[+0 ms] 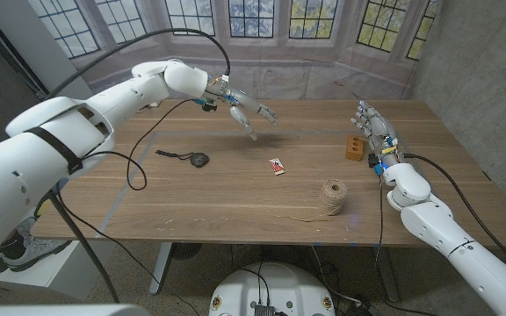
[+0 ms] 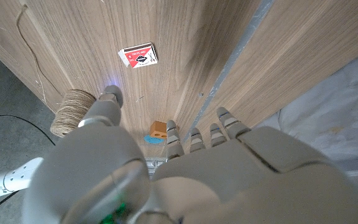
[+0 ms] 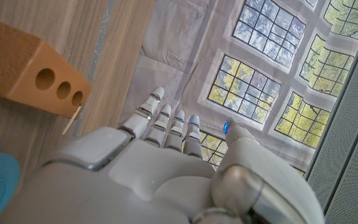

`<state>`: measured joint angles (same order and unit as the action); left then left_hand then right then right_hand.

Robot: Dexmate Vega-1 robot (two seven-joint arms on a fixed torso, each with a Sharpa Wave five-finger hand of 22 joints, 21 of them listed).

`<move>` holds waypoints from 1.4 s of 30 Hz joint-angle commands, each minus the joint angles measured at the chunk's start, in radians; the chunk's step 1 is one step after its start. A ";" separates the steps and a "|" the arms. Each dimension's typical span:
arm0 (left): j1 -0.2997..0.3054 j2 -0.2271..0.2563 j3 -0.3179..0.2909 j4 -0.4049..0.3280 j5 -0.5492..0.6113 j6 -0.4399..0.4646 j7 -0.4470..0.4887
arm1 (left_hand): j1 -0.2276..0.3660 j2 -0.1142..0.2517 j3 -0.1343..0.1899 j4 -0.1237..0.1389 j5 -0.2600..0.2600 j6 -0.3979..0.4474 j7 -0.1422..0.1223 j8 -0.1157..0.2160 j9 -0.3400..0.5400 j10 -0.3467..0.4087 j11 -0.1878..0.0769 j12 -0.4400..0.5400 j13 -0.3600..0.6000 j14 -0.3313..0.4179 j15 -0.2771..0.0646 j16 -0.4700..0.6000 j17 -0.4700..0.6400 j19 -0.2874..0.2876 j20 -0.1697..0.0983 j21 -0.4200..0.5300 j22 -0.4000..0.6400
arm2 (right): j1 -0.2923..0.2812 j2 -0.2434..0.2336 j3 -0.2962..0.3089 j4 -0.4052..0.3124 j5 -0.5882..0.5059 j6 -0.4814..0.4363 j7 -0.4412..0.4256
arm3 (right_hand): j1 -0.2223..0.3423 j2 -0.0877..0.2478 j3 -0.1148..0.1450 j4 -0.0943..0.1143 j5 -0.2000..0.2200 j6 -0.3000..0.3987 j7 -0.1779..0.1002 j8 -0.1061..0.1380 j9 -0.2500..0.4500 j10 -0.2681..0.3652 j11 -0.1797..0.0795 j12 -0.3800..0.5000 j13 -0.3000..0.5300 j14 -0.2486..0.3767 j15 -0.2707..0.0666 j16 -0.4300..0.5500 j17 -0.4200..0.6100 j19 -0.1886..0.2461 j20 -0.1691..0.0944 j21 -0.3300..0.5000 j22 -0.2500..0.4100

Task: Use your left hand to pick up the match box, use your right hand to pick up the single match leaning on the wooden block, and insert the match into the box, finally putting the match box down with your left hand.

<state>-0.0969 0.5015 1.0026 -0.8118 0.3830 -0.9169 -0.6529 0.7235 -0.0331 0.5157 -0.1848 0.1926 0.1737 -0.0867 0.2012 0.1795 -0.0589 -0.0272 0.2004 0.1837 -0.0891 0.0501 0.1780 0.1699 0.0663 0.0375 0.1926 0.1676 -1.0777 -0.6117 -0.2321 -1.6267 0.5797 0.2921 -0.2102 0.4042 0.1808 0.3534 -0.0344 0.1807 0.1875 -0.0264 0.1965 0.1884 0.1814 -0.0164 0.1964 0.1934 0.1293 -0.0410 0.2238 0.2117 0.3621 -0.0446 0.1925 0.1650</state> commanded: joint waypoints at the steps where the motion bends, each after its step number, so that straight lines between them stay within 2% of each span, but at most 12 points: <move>1: 0.004 0.043 -0.004 -0.106 0.086 -0.009 0.017 | 0.021 -0.007 0.001 -0.003 0.008 0.005 0.013 -0.001 0.002 -0.006 0.002 0.007 0.005 -0.003 0.003 0.002 0.004 0.011 0.003 0.000 0.004 | 0.000 0.007 -0.001 0.002 -0.006 0.004 -0.010 | 0.002 0.000 0.006 0.002 -0.001 0.001 0.007 -0.001 0.002 0.004 0.009 0.001 0.002 0.006 -0.015 0.004 0.005 0.007 -0.016 0.005 0.006; 7: 0.006 0.054 -0.010 -0.132 0.144 -0.032 0.060 | 0.039 -0.018 -0.001 -0.002 0.012 0.016 0.011 0.004 0.002 -0.012 0.006 0.005 0.006 -0.007 0.007 0.001 0.004 0.016 0.007 0.001 0.004 | -0.006 0.012 0.001 -0.002 -0.011 0.010 -0.021 | 0.002 0.000 0.007 0.002 -0.001 0.001 0.007 -0.001 0.002 0.005 0.009 0.001 0.002 0.007 -0.012 0.005 0.006 0.007 -0.014 0.005 0.006; 11: 0.001 0.053 -0.008 -0.135 0.171 -0.048 0.073 | 0.069 -0.033 -0.004 0.001 0.017 0.032 -0.021 0.008 0.003 -0.042 0.006 -0.004 0.006 -0.028 0.012 -0.004 0.004 0.013 0.008 -0.001 0.004 | -0.013 0.014 0.003 -0.006 -0.014 0.012 -0.028 | 0.001 0.000 0.007 0.002 -0.001 0.001 0.007 -0.001 0.002 0.005 0.010 0.002 0.002 0.007 -0.013 0.005 0.006 0.007 -0.013 0.005 0.006; 16: -0.010 0.044 0.001 -0.134 0.214 -0.071 0.095 | 0.086 -0.040 -0.006 0.003 0.019 0.034 -0.032 0.008 0.004 -0.061 0.003 -0.008 0.007 -0.046 0.017 -0.007 0.005 0.007 0.010 -0.003 0.005 | -0.022 0.021 0.004 -0.005 -0.015 0.022 -0.032 | 0.000 -0.001 0.007 0.003 -0.001 0.002 0.009 -0.001 0.002 0.003 0.014 0.001 0.002 0.007 -0.012 0.006 0.007 0.008 -0.012 0.005 0.006; 23: -0.013 0.044 0.007 -0.159 0.315 -0.106 0.186 | 0.103 -0.047 -0.010 0.005 0.021 0.009 -0.017 -0.003 0.004 -0.071 0.002 -0.008 0.007 -0.051 0.017 -0.004 0.005 0.008 0.009 -0.002 0.005 | -0.032 0.031 0.005 -0.003 -0.016 0.038 -0.038 | -0.001 -0.002 0.007 0.003 -0.001 0.003 0.009 0.000 0.002 0.004 0.015 0.001 0.002 0.007 -0.011 0.006 0.007 0.009 -0.012 0.005 0.006; 29: -0.020 0.042 0.017 -0.162 0.444 -0.136 0.341 | 0.113 -0.051 -0.012 0.007 0.022 -0.005 -0.011 -0.008 0.005 -0.074 0.001 -0.006 0.007 -0.051 0.016 -0.002 0.005 0.013 0.007 0.000 0.006 | -0.037 0.035 0.006 0.001 -0.016 0.047 -0.037 | -0.001 -0.003 0.008 0.003 -0.001 0.004 0.011 0.000 0.002 0.004 0.017 0.001 0.003 0.007 -0.009 0.007 0.008 0.009 -0.011 0.005 0.006; 39: -0.011 0.055 0.036 -0.174 0.555 -0.122 0.531 | 0.132 -0.055 -0.015 0.010 0.023 0.016 0.005 0.001 0.005 -0.063 -0.003 0.001 0.007 -0.039 0.008 0.004 0.005 0.027 0.002 0.005 0.006 | -0.042 0.037 0.007 0.010 -0.014 0.058 -0.029 | -0.002 -0.004 0.008 0.002 -0.002 0.005 0.012 0.000 0.002 0.005 0.016 0.002 0.003 0.007 -0.010 0.007 0.008 0.010 -0.013 0.005 0.006; 42: -0.008 0.055 0.042 -0.169 0.547 -0.110 0.536 | 0.137 -0.056 -0.016 0.010 0.023 0.022 0.008 0.003 0.005 -0.058 -0.006 0.004 0.007 -0.034 0.005 0.006 0.005 0.031 0.001 0.005 0.006 | -0.043 0.035 0.008 0.011 -0.011 0.056 -0.025 | -0.002 -0.004 0.008 0.002 -0.002 0.005 0.012 0.000 0.002 0.005 0.017 0.002 0.003 0.007 -0.010 0.007 0.008 0.010 -0.012 0.005 0.006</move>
<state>-0.1155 0.5466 1.0274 -0.9725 0.8334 -1.0427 -0.2766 0.8463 -0.0902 0.5056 -0.1747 0.2080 0.1875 -0.0839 0.1958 0.1793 -0.1236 -0.0268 0.1953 0.1886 -0.1263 0.0582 0.1781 0.1697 0.0860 0.0393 0.1927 0.1700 -1.1145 -0.5771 -0.2266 -1.6244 0.5647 0.3414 -0.2447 0.4042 0.1808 0.3561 -0.0316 0.1807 0.1911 -0.0230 0.1965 0.1882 0.1813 -0.0057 0.1964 0.1932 0.1292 -0.0409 0.2238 0.2163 0.3620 -0.0445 0.1925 0.1650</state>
